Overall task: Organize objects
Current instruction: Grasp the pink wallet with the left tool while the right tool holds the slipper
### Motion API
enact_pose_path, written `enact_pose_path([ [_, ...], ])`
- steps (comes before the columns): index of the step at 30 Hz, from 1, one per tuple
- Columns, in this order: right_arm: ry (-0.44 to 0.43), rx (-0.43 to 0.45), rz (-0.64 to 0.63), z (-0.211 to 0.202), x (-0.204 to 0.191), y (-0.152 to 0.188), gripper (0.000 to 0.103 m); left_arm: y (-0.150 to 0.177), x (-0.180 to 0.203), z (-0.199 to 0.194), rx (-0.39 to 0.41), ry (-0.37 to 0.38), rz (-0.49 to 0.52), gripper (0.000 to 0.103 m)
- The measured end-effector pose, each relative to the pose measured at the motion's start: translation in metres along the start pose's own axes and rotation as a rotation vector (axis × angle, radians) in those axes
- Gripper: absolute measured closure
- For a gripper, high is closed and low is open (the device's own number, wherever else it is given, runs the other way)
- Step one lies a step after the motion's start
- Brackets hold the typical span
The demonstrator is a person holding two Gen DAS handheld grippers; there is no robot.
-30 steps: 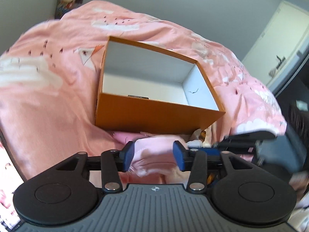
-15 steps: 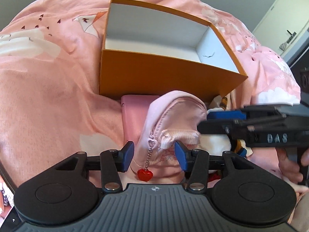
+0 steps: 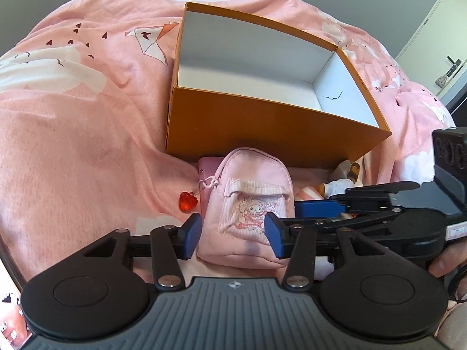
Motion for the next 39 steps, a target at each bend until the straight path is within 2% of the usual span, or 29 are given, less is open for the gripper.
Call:
enact_pose_path([
  [7,0.026,-0.033,0.094,0.010,0.010,-0.007,0.060,-0.003,-0.002,0.003,0.011,-0.023,0.004,0.045],
  [10,0.025,-0.046,0.149,0.021,0.014,-0.011,0.053,-0.005,-0.002,0.003,0.014,-0.032,0.009,0.045],
  [12,0.029,-0.046,0.150,0.026,0.013,-0.013,0.056,-0.005,-0.002,0.004,0.017,-0.038,0.006,0.045],
  [15,0.024,-0.026,0.160,0.020,0.014,-0.013,0.070,-0.006,-0.003,0.003,0.031,-0.036,-0.010,0.045],
  [22,0.077,0.071,0.108,-0.030,0.009,-0.026,0.076,-0.014,-0.005,0.008,0.020,-0.007,-0.058,0.040],
  [26,0.126,0.094,0.073,-0.057,0.013,-0.029,0.076,-0.018,-0.006,0.025,-0.042,0.053,-0.112,0.040],
  [30,0.165,0.083,0.112,-0.069,0.029,-0.028,0.076,-0.015,-0.007,0.048,-0.103,-0.002,-0.122,0.041],
  [33,0.174,0.063,0.191,-0.068,0.049,-0.023,0.076,-0.009,-0.012,0.063,-0.150,0.001,-0.156,0.040],
  [36,0.200,0.043,0.242,-0.061,0.065,-0.017,0.076,-0.006,-0.014,0.075,-0.179,-0.024,-0.168,0.030],
  [37,0.195,0.041,0.259,-0.059,0.068,-0.015,0.076,-0.005,-0.015,0.079,-0.187,-0.020,-0.179,0.023],
  [39,0.185,0.039,0.269,-0.054,0.070,-0.015,0.076,-0.003,-0.017,0.089,-0.216,-0.010,-0.199,0.022],
])
Point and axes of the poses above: each gripper's, at about its wrist camera, not at the fingertips, and z roughly the way its jaws point, x to its right, y to its underside, the point moved 1 cm from there along z, roughly the way its jaws point, and after that the axes turned 11 degrees about x, right-handed, at the moved point
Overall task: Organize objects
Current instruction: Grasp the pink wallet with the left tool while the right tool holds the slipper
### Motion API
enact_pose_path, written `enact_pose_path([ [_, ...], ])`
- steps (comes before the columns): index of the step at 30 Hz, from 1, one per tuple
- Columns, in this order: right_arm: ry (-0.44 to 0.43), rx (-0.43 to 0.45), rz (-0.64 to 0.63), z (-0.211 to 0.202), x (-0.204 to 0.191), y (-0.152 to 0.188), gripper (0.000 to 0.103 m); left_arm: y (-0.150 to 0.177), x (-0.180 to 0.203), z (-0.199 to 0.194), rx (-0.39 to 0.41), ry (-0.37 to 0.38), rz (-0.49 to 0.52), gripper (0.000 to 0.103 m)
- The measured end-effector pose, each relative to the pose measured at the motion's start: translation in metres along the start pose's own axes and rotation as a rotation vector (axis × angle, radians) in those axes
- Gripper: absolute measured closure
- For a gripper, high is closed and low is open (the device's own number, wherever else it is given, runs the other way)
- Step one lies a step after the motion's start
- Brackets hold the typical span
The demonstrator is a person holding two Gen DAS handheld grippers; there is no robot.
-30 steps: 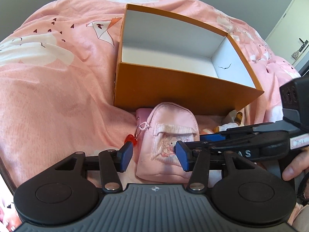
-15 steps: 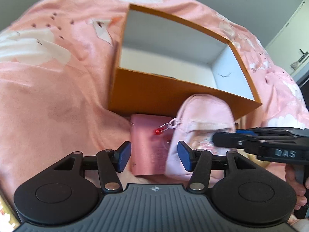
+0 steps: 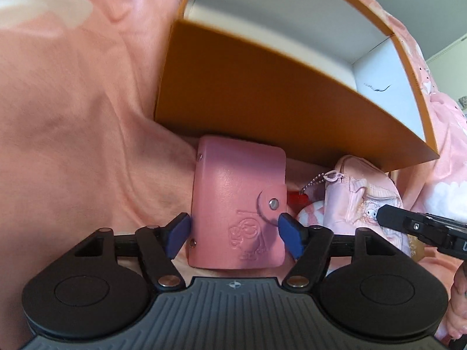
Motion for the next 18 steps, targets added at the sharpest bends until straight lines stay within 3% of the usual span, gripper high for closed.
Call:
enact_pose_path([
  [2,-0.007,-0.005,0.003,0.002,0.002,0.000,0.076,0.001,-0.003,0.009,-0.016,0.007,-0.019,0.017],
  [6,-0.019,-0.008,0.011,0.004,0.004,0.000,0.076,0.000,-0.006,0.016,-0.017,0.021,-0.054,0.017],
  [9,-0.026,-0.009,0.015,0.005,0.006,0.000,0.076,0.003,-0.003,0.011,0.000,0.016,-0.049,0.030],
  [11,-0.030,-0.010,0.015,0.006,0.007,0.000,0.076,0.005,0.000,0.003,0.021,0.001,-0.037,0.047],
  [14,-0.032,-0.010,0.017,0.006,0.006,0.000,0.076,0.008,0.001,-0.008,0.043,0.010,-0.029,0.066],
  [18,-0.039,-0.006,0.022,0.003,0.006,0.000,0.076,0.014,0.005,-0.021,0.069,0.039,-0.023,0.074],
])
Point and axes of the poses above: each gripper's, at about its wrist camera, not at the fingertips, and z roughly the way its jaws point, x to its right, y to its underside, the point moved 1 cm from there along z, roughly the way its jaws point, and after that the axes turned 11 degrees about x, right-handed, at the moved point
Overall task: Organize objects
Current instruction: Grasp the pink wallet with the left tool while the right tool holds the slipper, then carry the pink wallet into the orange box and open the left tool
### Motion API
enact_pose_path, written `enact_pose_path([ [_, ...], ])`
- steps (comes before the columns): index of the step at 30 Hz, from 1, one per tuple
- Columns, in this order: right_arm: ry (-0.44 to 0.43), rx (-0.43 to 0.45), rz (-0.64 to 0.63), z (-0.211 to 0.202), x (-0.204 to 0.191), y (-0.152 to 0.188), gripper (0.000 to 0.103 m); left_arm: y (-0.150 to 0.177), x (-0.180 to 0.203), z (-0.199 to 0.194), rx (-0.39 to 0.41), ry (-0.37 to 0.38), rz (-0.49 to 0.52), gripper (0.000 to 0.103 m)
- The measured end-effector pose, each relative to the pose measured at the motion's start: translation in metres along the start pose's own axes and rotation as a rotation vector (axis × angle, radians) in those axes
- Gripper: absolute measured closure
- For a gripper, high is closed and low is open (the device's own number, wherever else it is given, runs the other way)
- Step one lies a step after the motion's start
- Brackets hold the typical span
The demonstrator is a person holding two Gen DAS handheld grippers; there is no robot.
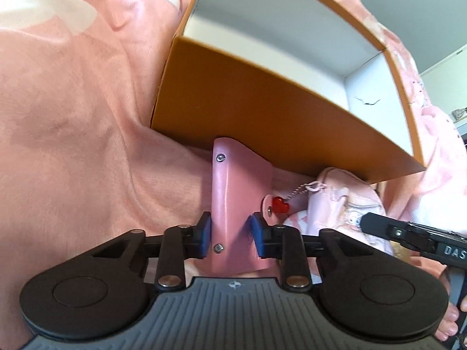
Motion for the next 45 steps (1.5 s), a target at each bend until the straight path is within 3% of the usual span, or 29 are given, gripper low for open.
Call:
enact_pose_path([
  [4,-0.010,0.016,-0.015,-0.009,-0.004,-0.002,0.077,0.004,0.008,-0.017,0.033,0.050,0.023,0.082],
  [18,-0.044,0.144,-0.199,-0.069,-0.044,-0.016,0.079,-0.010,0.028,-0.090,0.205,0.134,0.110,0.085],
  [27,-0.041,0.273,-0.297,-0.105,-0.068,-0.044,0.079,-0.054,0.056,-0.117,0.363,0.222,0.154,0.085],
  [33,-0.007,0.352,-0.348,-0.104,-0.075,-0.077,0.079,-0.096,0.064,-0.102,0.428,0.232,0.138,0.085],
  [38,0.051,0.375,-0.359,-0.077,-0.066,-0.102,0.079,-0.126,0.070,-0.059,0.439,0.177,0.114,0.085],
  [42,0.106,0.362,-0.353,-0.045,-0.053,-0.117,0.079,-0.143,0.077,-0.018,0.433,0.110,0.130,0.085],
  [45,0.112,0.335,-0.339,-0.026,-0.044,-0.123,0.079,-0.155,0.073,0.008,0.407,0.110,0.092,0.085],
])
Point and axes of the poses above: each gripper's, at about its wrist camera, not at the fingertips, and z roughly the way its jaws point, x to its right, y to its underside, the point moved 1 cm from there along z, roughly the way its jaws point, and after that the axes turned 11 degrees about x, right-handed, at the moved point
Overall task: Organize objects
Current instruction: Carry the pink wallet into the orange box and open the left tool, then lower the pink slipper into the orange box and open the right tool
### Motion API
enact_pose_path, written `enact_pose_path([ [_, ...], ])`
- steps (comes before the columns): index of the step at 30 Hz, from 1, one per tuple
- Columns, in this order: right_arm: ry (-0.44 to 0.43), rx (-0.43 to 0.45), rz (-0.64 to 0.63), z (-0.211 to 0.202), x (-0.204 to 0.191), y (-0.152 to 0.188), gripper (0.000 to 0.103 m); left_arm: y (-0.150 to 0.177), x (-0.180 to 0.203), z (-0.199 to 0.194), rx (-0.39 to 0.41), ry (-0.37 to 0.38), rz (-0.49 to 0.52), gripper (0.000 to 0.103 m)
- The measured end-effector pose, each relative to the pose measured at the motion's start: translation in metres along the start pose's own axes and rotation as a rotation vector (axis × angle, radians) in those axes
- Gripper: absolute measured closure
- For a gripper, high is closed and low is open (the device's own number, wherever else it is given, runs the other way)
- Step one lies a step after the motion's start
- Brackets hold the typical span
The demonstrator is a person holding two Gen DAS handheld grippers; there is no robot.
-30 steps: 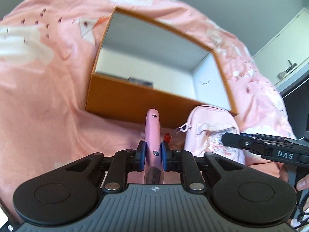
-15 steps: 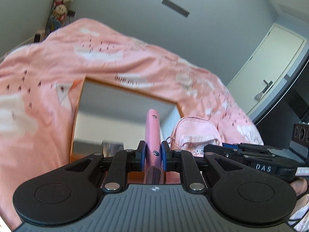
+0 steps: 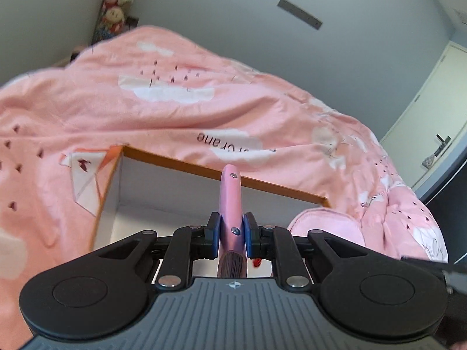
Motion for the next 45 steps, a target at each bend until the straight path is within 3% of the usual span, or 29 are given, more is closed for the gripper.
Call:
enact_pose_path([
  [8,0.001,-0.051,0.013,0.046,0.009,0.006,0.079,0.011,-0.024,0.044,-0.093,-0.030,-0.110,0.085],
  [12,0.002,-0.075,0.010,0.063,0.011,0.010,0.079,0.021,-0.031,0.055,-0.127,-0.111,-0.105,0.085],
  [15,0.018,-0.090,0.003,0.072,0.015,0.014,0.079,0.022,-0.039,0.054,-0.134,-0.123,-0.117,0.085],
  [23,0.027,-0.120,-0.004,0.087,0.020,0.021,0.079,0.019,-0.035,0.055,-0.174,-0.245,0.023,0.077],
  [28,0.039,-0.119,-0.039,0.092,0.018,0.020,0.079,0.024,-0.029,0.056,-0.201,-0.272,0.111,0.076],
  [33,0.053,-0.117,-0.091,0.102,0.010,0.017,0.079,0.018,-0.025,0.047,-0.162,-0.251,0.141,0.069],
  [39,0.066,-0.126,-0.160,0.118,-0.002,0.019,0.079,-0.009,-0.019,0.005,-0.022,-0.157,0.140,0.059],
  [42,0.064,-0.150,-0.209,0.128,-0.010,0.025,0.079,-0.021,-0.025,-0.016,0.061,-0.155,0.098,0.049],
  [45,0.048,-0.159,-0.216,0.134,-0.016,0.027,0.079,-0.030,-0.035,-0.023,0.087,-0.169,0.065,0.047],
])
Point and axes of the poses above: each gripper's, at about its wrist camera, not at the fingertips, and z roughly the way its jaws point, x to its right, y to its underside, the point moved 1 cm from there along z, roughly the way its jaws point, and after that the axes turned 11 degrees about x, right-handed, at the moved point
